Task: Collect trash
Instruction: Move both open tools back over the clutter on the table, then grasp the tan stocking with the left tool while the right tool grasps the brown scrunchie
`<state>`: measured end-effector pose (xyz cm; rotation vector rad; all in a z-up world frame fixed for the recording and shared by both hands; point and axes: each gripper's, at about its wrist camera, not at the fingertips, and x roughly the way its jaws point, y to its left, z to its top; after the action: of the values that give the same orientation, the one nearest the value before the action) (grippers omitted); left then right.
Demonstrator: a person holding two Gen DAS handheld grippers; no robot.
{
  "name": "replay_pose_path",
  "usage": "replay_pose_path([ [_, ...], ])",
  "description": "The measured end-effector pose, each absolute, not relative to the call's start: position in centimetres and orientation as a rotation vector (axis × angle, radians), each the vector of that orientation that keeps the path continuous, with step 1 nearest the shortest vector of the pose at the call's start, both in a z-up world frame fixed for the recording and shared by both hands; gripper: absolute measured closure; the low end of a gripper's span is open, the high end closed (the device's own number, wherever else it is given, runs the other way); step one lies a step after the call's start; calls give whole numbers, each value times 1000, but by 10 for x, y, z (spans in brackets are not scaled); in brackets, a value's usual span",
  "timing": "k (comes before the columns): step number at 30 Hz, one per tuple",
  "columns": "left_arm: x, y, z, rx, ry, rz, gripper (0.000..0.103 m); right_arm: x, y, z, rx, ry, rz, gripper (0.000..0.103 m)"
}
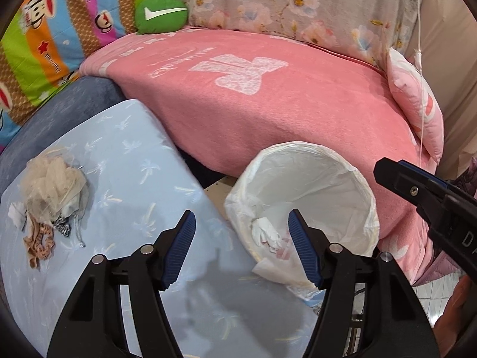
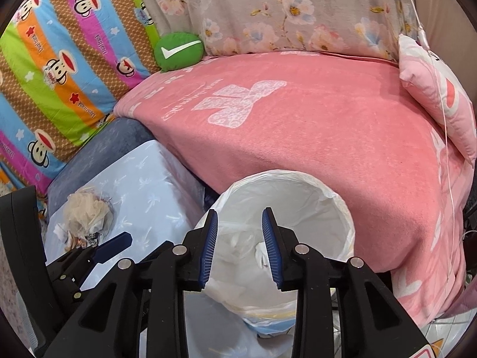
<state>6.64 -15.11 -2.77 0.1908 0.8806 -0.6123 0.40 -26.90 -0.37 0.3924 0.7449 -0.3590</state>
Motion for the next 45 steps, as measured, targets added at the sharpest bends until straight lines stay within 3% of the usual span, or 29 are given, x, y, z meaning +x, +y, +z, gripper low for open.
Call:
replay_pose_path([
  [11,90,-81,-31,100,888,-464,30,38,-211,-7,328,777,-250,72],
  [29,135,51,-55,-46,927,-237,29,108,-95,-30,241,859,-71,72],
  [45,184,176,-97,-161,995,-10,24,192,42,-92,153,980,126,72],
])
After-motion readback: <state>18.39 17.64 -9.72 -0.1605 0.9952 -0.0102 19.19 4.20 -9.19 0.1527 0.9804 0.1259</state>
